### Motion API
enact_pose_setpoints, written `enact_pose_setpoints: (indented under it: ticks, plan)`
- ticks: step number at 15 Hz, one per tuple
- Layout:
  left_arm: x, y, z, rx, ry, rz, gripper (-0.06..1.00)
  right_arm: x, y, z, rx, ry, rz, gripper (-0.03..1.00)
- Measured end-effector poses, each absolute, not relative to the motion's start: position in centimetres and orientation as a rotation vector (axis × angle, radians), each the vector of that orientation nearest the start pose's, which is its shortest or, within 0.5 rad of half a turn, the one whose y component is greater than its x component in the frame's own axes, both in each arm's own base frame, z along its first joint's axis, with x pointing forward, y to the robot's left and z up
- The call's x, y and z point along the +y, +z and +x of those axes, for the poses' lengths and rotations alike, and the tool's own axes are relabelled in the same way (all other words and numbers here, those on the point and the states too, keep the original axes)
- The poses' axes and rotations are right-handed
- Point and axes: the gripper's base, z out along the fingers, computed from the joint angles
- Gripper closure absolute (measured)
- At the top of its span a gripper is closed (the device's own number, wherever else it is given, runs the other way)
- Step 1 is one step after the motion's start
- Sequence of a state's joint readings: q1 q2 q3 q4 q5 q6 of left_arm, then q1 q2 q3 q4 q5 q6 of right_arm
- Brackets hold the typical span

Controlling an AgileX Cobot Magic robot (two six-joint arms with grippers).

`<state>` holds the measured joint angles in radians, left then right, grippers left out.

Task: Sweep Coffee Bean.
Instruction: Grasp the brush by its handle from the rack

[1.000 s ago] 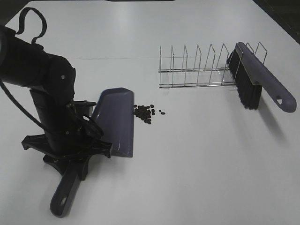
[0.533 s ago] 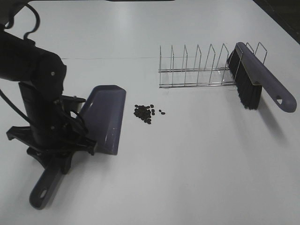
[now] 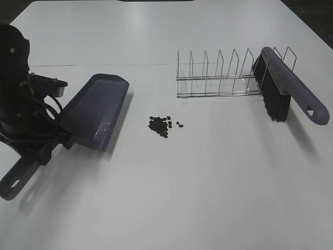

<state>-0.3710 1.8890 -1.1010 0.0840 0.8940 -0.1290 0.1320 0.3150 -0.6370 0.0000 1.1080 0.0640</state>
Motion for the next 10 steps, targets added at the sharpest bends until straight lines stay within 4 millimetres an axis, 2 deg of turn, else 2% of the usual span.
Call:
enact_pose_setpoints:
  ticks: [1, 2, 4, 6, 8, 10]
  plan:
    - [-11.3, 14.4, 30.9, 3.106, 0.119, 0.476, 0.61, 0.5, 31.4, 4.0, 2.288, 0.102, -0.078, 0.22]
    - [-11.3, 14.4, 31.2, 3.066, 0.133, 0.547, 0.61, 1.0, 33.2, 6.5, 2.365, 0.116, -0.079, 0.22]
    - [-11.3, 14.4, 31.3, 3.04, 0.127, 0.59, 0.61, 1.4, 34.7, 9.1, 2.436, 0.116, -0.081, 0.22]
    - [-11.4, 14.4, 31.4, 3.032, 0.125, 0.607, 0.61, 1.8, 35.6, 12.3, 2.499, 0.11, -0.082, 0.22]
    - [-11.4, 14.4, 31.4, 3.024, 0.125, 0.633, 0.61, 2.1, 35.9, 14.3, 2.54, 0.106, -0.083, 0.22]
    - [-11.4, 14.4, 31.5, 3.011, 0.123, 0.66, 0.61, 2.6, 36.2, 18.2, 2.627, 0.097, -0.087, 0.22]
